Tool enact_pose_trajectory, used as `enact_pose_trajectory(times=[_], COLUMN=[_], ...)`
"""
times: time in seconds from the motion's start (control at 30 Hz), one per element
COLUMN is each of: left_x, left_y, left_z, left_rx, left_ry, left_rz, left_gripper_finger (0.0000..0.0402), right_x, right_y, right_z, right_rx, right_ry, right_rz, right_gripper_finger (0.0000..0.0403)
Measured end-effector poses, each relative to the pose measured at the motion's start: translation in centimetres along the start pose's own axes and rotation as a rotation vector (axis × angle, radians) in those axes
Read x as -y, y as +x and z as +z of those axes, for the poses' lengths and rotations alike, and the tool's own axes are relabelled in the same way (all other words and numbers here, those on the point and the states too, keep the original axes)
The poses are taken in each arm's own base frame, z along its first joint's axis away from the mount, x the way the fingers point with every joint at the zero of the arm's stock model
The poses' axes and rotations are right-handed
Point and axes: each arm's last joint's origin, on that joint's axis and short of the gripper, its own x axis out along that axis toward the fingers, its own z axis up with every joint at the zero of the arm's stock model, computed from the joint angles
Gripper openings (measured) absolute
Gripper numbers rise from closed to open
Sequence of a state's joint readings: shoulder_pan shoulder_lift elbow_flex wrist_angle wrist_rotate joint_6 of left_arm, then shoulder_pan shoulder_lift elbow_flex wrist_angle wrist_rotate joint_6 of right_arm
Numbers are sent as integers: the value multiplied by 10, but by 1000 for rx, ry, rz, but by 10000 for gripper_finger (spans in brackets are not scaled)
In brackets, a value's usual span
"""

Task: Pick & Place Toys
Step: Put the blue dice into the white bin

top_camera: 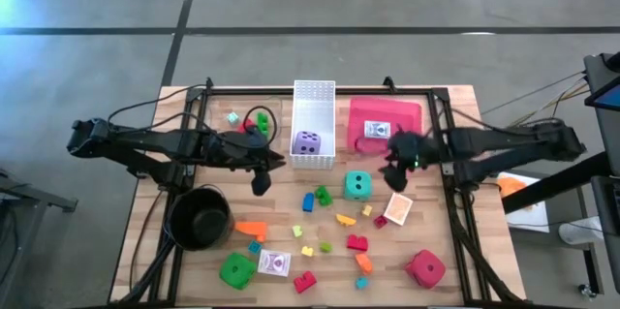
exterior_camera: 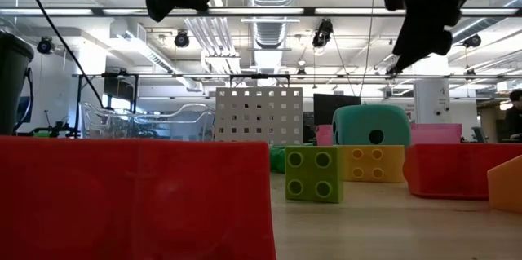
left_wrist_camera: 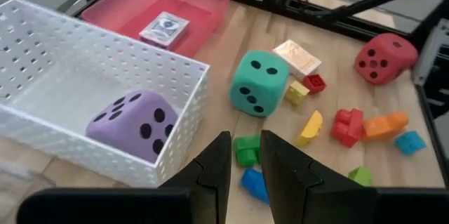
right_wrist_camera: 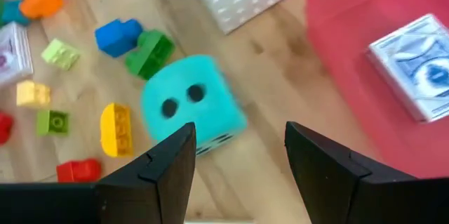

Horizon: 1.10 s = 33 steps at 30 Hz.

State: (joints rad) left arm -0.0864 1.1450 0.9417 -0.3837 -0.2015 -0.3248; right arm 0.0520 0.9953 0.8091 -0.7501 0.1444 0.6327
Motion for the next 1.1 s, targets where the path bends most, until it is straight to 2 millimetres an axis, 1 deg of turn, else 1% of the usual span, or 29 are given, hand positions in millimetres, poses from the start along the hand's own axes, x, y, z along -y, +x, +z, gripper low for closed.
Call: enact_pose_trajectory(times=[0.1,0.23,0.3,0.47,0.6,0.8,1.0,1.1], left_x=[1,1,1,2,2,3,3,3], left_y=[0,0,0,0,-1,-1,-1,-1], left_z=[0,-1,-1,-3,-2,-2,-2,-2], left_rx=[-4,-16,-27,-50,-49,-48,-48,-48], left_ry=[8,5,5,7,6,6,3,3], left_rz=[-20,-42,-52,-91,-92,-96,-96,-96], left_gripper_finger=[81,81,81,81,81,81,81,81], right_x=[-19,-36,-40,-42,-42,-45,-39,-42], right_y=[5,14,21,38,48,60,74,78], right_z=[-11,-24,-28,-31,-30,-24,-27,-26], right_rx=[34,77,59,28,21,29,15,14], right_ry=[42,322,372,453,477,504,519,485], right_rz=[-27,-86,-105,-168,-196,-162,-207,-173], right_gripper_finger=[212,212,212,212,212,212,212,212])
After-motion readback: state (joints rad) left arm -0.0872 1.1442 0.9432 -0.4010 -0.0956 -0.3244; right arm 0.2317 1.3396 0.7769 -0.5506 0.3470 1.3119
